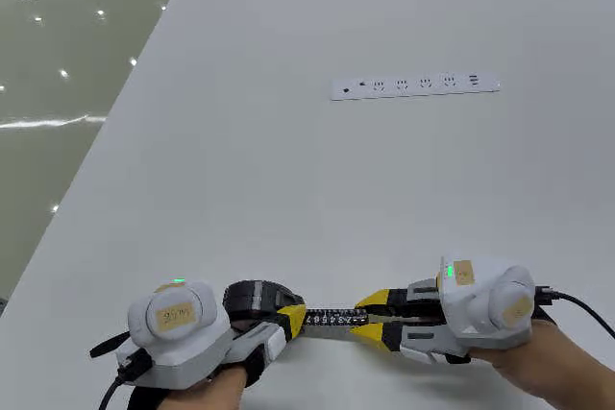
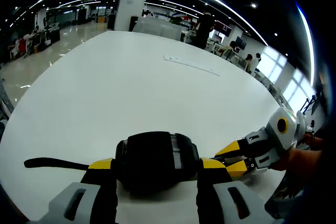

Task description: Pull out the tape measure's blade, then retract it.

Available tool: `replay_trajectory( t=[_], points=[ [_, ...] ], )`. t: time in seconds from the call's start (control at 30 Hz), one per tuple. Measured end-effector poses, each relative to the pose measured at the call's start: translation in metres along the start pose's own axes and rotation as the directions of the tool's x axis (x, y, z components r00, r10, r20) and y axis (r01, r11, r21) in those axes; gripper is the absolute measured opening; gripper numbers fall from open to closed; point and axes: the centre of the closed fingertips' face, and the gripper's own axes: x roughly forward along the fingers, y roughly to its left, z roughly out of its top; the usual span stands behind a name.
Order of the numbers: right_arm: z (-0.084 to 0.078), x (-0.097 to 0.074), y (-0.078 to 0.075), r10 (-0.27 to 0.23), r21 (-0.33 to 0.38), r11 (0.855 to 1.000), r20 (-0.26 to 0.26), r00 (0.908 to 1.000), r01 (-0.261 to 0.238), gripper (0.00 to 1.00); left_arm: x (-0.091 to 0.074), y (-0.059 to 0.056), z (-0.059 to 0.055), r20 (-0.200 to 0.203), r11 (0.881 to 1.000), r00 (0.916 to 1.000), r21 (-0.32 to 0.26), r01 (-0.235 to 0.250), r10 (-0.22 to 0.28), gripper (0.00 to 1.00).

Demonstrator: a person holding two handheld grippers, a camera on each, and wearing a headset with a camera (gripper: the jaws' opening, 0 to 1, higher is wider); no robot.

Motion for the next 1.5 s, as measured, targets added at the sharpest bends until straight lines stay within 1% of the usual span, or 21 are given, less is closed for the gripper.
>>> replay_trajectory(
  t=[0.33, 0.5, 0.77, 1.17, 1.23, 1.43, 1.5],
  points=[
    [0.007, 0.019, 0.002, 0.016, -0.004, 1.000, -0.003, 0.9999, -0.016, 0.12, 0.000, 0.001, 0.000, 0.003, 1.000, 1.0000, -0.015, 0.008, -0.008, 0.57],
    [0.006, 0.025, 0.003, 0.022, 0.000, 1.000, -0.006, 0.9997, -0.022, 0.12, -0.001, 0.001, 0.000, 0.004, 1.000, 0.9999, -0.018, 0.011, -0.011, 0.57],
    [0.010, 0.035, 0.004, 0.027, 0.011, 1.000, -0.007, 0.9996, -0.027, 0.12, -0.001, 0.001, 0.001, 0.006, 1.000, 0.9999, -0.022, 0.013, -0.012, 0.58],
    [0.015, 0.050, 0.006, 0.046, -0.010, 0.999, -0.016, 0.9988, -0.046, 0.12, -0.001, 0.002, 0.002, 0.009, 0.999, 0.9998, -0.035, 0.017, -0.016, 0.58],
    [0.016, 0.052, 0.006, 0.049, -0.011, 0.999, -0.018, 0.9986, -0.049, 0.12, -0.001, 0.002, 0.002, 0.009, 0.999, 0.9998, -0.034, 0.016, -0.016, 0.58],
    [0.014, 0.050, 0.006, 0.057, -0.021, 0.998, -0.027, 0.9980, -0.058, 0.12, -0.001, 0.001, 0.002, 0.009, 1.000, 0.9999, -0.029, 0.013, -0.013, 0.58],
    [0.015, 0.050, 0.006, 0.057, -0.013, 0.998, -0.027, 0.9980, -0.057, 0.13, -0.001, 0.001, 0.002, 0.009, 0.999, 0.9999, -0.030, 0.013, -0.013, 0.58]
  ],
)
